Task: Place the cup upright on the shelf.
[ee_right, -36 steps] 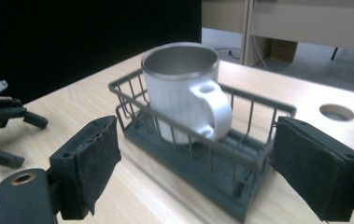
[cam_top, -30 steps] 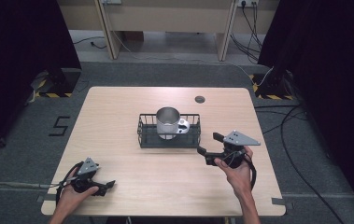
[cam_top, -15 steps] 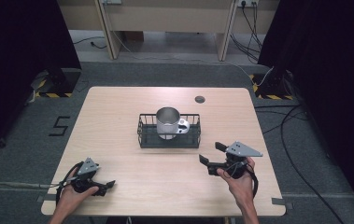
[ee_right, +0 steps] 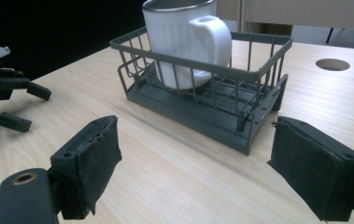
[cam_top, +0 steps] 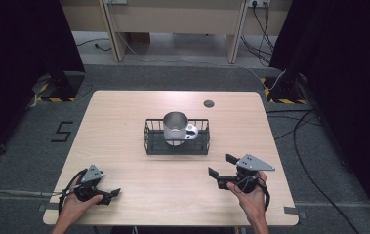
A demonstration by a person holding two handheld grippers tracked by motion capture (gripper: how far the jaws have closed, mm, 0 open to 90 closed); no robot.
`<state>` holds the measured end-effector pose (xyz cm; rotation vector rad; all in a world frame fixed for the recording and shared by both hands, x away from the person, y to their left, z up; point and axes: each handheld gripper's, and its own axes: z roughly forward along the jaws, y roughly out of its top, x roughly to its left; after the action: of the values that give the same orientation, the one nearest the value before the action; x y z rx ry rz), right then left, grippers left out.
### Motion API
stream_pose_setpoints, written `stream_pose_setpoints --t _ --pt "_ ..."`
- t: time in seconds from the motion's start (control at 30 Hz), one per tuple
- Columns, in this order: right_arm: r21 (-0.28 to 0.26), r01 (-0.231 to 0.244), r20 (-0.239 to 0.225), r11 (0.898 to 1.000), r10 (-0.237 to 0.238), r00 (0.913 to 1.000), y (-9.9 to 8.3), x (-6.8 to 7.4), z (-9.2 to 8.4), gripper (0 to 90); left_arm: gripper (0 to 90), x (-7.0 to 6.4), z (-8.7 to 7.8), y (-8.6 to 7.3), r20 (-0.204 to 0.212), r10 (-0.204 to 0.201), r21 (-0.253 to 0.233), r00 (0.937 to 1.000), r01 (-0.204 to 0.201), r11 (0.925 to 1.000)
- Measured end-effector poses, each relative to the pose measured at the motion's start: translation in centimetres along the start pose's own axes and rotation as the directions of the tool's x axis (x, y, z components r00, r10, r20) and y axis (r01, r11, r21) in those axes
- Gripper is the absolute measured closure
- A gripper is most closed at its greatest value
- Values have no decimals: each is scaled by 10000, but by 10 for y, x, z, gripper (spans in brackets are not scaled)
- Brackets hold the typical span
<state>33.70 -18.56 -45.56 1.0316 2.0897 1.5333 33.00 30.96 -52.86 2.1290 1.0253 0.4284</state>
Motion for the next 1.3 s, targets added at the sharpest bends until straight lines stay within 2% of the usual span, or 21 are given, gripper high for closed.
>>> stream_pose_setpoints --t 0.23,0.43,0.53,1.3 --pt "-17 5 -120 10000 -5 9999 -8 6 0 159 0 0 0 0 -2 3 1 10000 -3 10000" --pt "180 105 -253 9998 -101 9996 -16 14 2 158 0 0 0 0 -1 1 0 10000 -1 10000" --pt "282 179 -175 9994 -174 9997 -19 16 2 157 0 0 0 0 -1 2 0 10000 -2 10000" --pt "814 176 98 9965 -185 9998 -47 17 -11 155 0 0 0 0 -1 5 4 10000 -5 10000"
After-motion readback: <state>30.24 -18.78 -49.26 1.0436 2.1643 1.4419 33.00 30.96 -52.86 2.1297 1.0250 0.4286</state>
